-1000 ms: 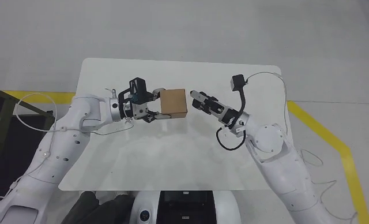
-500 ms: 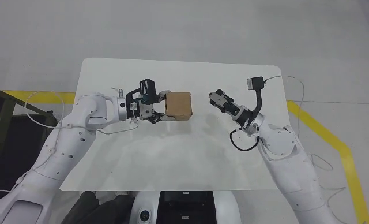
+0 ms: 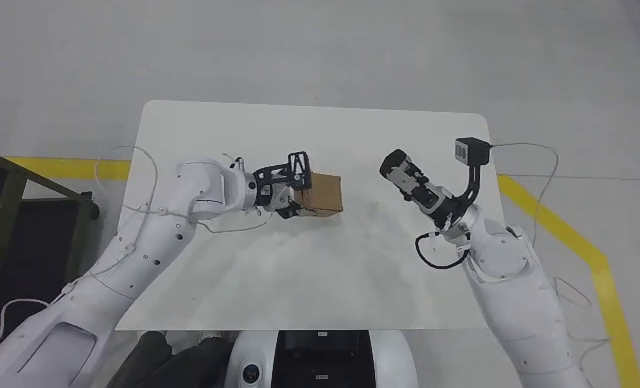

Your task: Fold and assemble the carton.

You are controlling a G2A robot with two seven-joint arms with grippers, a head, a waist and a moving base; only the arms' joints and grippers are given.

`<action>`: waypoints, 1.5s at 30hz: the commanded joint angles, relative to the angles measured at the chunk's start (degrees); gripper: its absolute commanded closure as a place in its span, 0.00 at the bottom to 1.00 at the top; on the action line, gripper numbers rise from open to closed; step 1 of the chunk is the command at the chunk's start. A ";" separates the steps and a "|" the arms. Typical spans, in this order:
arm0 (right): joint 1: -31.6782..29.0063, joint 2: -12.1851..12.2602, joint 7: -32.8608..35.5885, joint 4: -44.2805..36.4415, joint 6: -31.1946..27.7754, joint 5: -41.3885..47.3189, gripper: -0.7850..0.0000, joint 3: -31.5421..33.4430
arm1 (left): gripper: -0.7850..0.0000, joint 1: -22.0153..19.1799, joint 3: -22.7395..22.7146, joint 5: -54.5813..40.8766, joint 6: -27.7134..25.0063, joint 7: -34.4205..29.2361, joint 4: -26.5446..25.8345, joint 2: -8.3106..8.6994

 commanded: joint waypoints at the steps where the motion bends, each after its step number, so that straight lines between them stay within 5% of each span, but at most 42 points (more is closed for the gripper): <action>1: -0.33 0.11 0.03 -0.22 -0.05 0.12 0.00 0.43 | 0.26 -0.78 1.11 0.81 1.46 -1.84 0.64 -0.43; 5: -0.87 0.30 0.08 -0.84 -0.22 0.16 0.00 1.15 | 0.22 -2.21 2.77 1.34 2.63 -4.50 1.58 -1.19; 8: -1.21 0.41 0.06 -1.18 -0.21 0.44 0.00 1.42 | 0.00 -2.86 3.53 1.53 3.12 -6.06 2.31 -1.59; 18: -1.59 0.71 0.55 -2.00 -0.46 1.06 0.00 1.95 | 0.00 -2.81 1.88 -1.60 2.65 -5.41 3.20 -1.73; 31: -0.82 0.95 1.08 -0.58 0.57 1.85 0.00 1.83 | 0.00 4.08 -10.87 -12.68 -2.69 1.75 -0.77 1.34; 45: 3.76 0.76 0.68 9.09 -1.84 -5.61 0.00 -0.81 | 0.00 11.20 -26.02 -27.65 -7.30 5.05 2.55 4.45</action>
